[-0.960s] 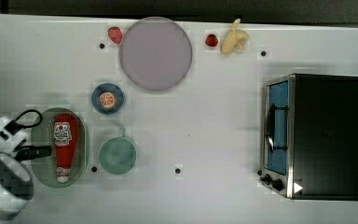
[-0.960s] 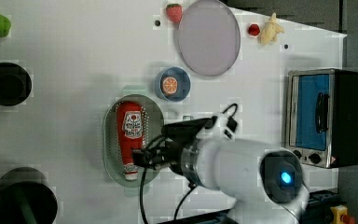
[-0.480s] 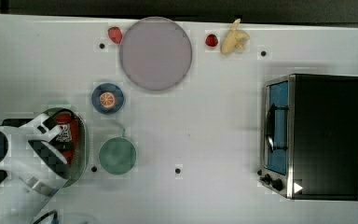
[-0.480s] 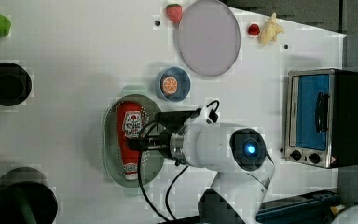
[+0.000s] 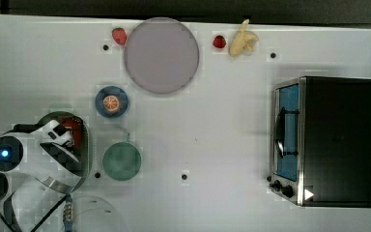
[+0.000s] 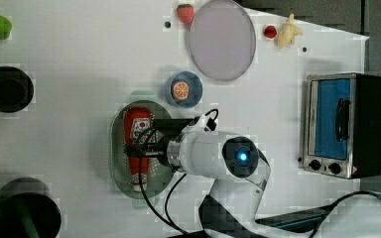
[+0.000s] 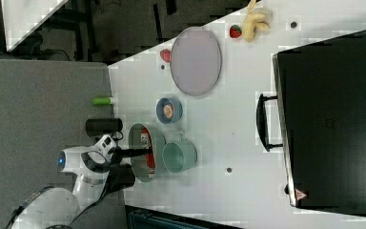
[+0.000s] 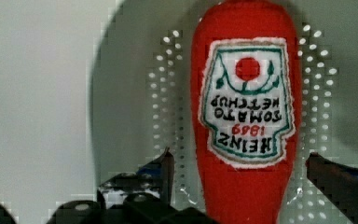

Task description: Pick ketchup from strainer and place it on the table

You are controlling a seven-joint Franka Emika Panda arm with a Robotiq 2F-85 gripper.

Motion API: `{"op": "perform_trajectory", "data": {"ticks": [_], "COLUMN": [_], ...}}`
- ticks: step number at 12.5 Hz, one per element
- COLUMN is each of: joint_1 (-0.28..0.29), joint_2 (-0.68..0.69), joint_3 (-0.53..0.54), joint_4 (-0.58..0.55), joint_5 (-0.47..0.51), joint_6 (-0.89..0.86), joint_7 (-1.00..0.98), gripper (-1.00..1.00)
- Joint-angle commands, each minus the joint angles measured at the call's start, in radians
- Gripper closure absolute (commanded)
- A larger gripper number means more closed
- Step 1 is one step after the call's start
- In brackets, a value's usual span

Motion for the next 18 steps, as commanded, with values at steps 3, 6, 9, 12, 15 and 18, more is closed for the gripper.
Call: {"op": "perform_trajectory", "data": {"ticks": [3,6,9,12,15,18], "joint_1": [0.047,0.055,0.033,-0.019,-0.066,-0.109], "joint_2": [0.03,0.024,-0.049,-0.181,-0.306,-0.395], "joint_3": [-0.058,-0.061,-0.036,0.029,0.075,0.074], "joint_4": [0.017,0.019,0.0,-0.01,0.004,0.043], "joint_5": [-0.037,-0.037,-0.032,0.086,0.253,0.395], "joint_6": [0.045,0.044,0.01,-0.053,-0.195,-0.323], "joint_7": [0.064,0.064,0.064,0.063,-0.015,-0.185], "gripper": [-0.68,-0.13,-0.13,-0.13,-0.13,-0.13]}}
